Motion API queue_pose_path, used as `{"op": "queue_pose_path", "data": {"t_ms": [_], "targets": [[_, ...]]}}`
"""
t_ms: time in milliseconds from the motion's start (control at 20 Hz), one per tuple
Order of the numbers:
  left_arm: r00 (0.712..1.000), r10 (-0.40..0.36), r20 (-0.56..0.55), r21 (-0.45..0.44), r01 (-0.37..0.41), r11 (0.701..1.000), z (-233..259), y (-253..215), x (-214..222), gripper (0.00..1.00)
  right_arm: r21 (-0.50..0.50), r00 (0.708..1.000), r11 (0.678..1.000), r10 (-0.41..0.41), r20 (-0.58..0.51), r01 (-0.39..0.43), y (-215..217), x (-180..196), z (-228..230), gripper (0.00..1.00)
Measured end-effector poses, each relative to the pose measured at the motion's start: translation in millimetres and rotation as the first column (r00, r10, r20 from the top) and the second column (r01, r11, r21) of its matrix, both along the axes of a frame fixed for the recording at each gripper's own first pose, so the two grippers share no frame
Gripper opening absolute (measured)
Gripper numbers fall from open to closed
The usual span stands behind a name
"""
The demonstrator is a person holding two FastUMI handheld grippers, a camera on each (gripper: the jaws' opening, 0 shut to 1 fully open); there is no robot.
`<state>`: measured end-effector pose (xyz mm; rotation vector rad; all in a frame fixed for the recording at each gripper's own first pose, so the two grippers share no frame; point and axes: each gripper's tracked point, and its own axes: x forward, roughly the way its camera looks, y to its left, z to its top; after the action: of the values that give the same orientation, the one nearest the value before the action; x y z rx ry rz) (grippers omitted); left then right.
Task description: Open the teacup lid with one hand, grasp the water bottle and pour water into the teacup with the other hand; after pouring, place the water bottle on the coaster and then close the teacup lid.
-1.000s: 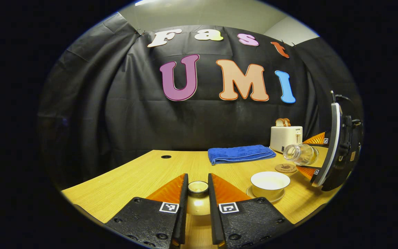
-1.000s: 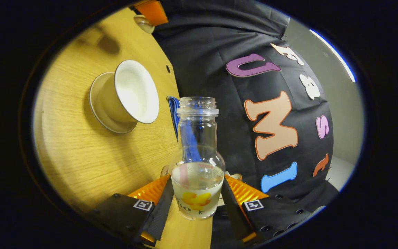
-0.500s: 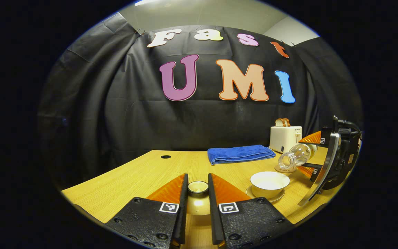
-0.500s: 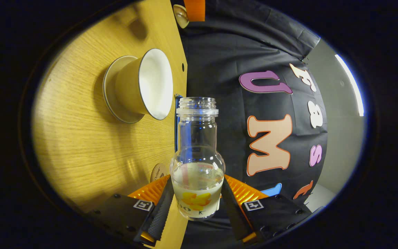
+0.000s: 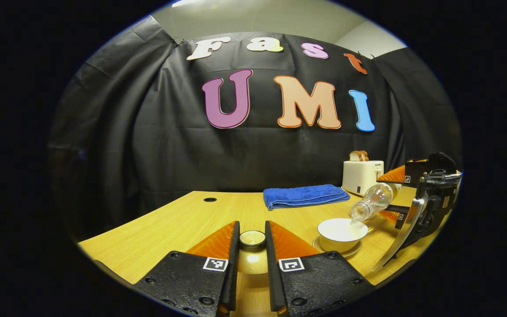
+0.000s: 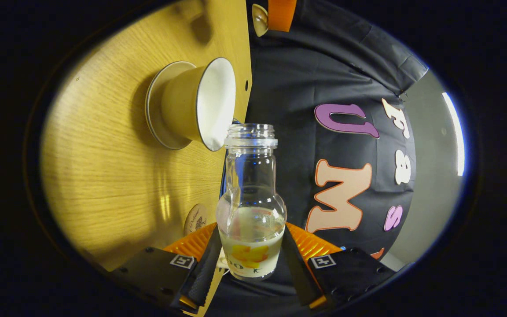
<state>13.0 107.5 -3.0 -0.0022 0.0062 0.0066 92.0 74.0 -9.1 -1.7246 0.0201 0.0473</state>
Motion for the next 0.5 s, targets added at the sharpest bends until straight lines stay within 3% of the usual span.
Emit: {"op": "queue_pose_path", "data": {"t_ms": [500], "targets": [[1.0, 0.0, -0.001, -0.001, 0.0, 1.0, 0.6, -0.1, 0.7, 0.27, -0.102, 0.999, 0.994, 0.031, 0.023, -0.029, 4.1, 2.9, 11.9, 0.8]]}}
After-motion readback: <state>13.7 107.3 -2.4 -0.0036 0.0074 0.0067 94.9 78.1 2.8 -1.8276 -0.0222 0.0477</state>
